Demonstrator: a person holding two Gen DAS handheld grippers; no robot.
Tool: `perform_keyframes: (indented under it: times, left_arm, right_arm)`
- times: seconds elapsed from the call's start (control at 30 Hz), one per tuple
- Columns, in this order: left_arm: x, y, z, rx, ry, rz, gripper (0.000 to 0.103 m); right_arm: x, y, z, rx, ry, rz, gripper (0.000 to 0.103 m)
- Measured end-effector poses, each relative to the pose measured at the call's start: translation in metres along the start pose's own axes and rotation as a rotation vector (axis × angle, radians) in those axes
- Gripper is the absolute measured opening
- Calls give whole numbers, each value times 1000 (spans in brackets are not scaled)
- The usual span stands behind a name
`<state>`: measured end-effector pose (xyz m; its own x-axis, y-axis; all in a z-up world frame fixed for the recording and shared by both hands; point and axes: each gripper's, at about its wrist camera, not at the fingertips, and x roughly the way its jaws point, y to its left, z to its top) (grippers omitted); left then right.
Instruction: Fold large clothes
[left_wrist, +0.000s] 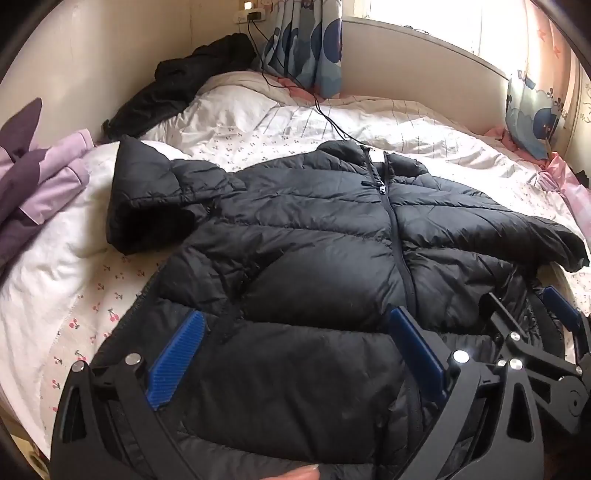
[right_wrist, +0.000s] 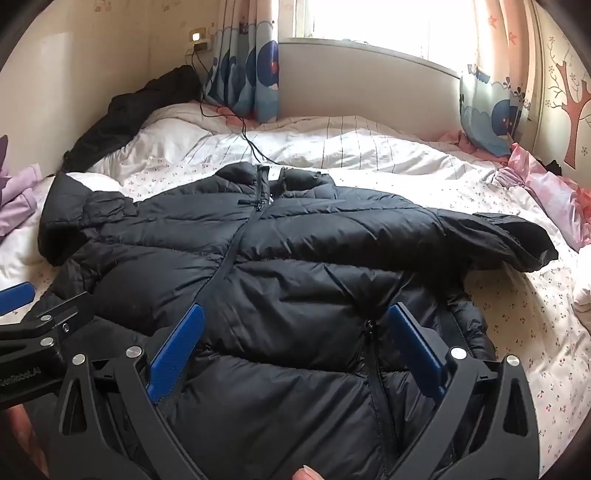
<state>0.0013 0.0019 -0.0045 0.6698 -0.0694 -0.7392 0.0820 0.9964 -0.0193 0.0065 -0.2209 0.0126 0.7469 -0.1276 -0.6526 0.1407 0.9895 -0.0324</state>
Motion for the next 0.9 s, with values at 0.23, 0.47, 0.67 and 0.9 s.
perform_keyframes:
  times: [0.23, 0.47, 0.67, 0.9]
  left_arm:
    - [13, -14, -3, 32, 16, -24, 96]
    - [18, -26, -1, 20, 16, -109, 96]
    - [30, -34, 1, -15, 39, -106, 96]
    - [34, -41, 1, 7, 25, -56, 96]
  right_arm:
    - [7, -14, -1, 25, 11, -27, 96]
    - [13, -29, -5, 42, 26, -57, 96]
    - [19, -38, -8, 46, 35, -73, 96]
    - [23, -48, -9, 67, 54, -56, 96]
